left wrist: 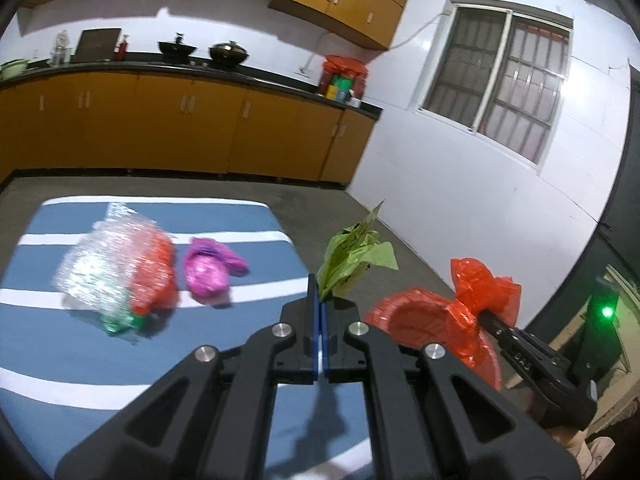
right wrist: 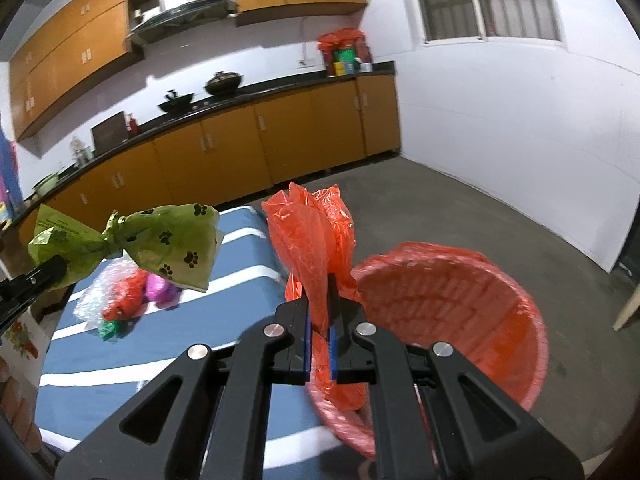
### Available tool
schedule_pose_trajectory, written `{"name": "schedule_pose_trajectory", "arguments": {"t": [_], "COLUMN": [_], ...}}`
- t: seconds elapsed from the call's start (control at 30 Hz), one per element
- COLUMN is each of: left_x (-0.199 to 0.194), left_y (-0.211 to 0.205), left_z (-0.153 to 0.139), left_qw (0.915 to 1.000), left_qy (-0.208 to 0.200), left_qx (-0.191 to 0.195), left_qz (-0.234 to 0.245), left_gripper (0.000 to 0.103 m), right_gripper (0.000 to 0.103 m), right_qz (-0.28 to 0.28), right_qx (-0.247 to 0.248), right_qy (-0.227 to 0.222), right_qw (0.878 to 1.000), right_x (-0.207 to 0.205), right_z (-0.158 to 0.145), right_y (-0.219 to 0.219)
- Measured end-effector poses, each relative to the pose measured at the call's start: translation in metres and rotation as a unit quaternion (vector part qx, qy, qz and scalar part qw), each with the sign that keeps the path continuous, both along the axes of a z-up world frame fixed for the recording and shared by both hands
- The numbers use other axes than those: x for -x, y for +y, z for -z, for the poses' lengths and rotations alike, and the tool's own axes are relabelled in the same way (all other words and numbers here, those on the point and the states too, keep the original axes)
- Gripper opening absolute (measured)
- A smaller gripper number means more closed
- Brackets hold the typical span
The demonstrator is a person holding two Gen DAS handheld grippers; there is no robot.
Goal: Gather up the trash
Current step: 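Carry both bags over the basket and open both grippers to drop them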
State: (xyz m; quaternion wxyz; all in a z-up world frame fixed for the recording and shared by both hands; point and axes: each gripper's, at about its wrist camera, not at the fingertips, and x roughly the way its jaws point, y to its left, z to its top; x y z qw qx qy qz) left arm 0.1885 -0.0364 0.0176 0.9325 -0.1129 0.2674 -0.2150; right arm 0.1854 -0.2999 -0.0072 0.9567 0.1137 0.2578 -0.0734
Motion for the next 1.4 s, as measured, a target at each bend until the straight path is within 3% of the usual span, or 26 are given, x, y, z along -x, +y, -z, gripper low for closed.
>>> {"name": "schedule_pose_trajectory", "arguments": {"t": [0.5,1.0,1.17,1.27,1.4], "left_x": [0.003,-0.005,-0.012,-0.014,-0.018], "left_y": [-0.086,-0.136,-0.147,-0.148,-0.141], "left_z": [0.021,0.048,0.066,0.078,0.086], "left_qw": [0.9947,0.9879,0.9844,0.9831,0.9834], "left_qy": [0.028,0.059,0.086,0.102,0.112], "left_qx": [0.01,-0.003,-0.011,-0.014,-0.02], "left_qz": [0.098,0.144,0.153,0.152,0.141], "left_gripper": [0.003,0.003,0.005,0.022,0.027], "right_gripper": [0.007,0.007,0.007,0.017,0.033], "right_qz": [0.065,0.096,0.092,0.089,0.092], "right_qx": [-0.011,-0.028,-0.034,-0.037,-0.045], "right_qy": [0.004,0.002,0.004,0.011,0.013], "right_qw": [0.998,0.995,0.995,0.995,0.995], "right_x": [0.021,0.026,0.022,0.022,0.025], "right_z": [0.006,0.007,0.009,0.012,0.016], "right_y": [-0.057,-0.085,-0.089,-0.091,-0.094]}}
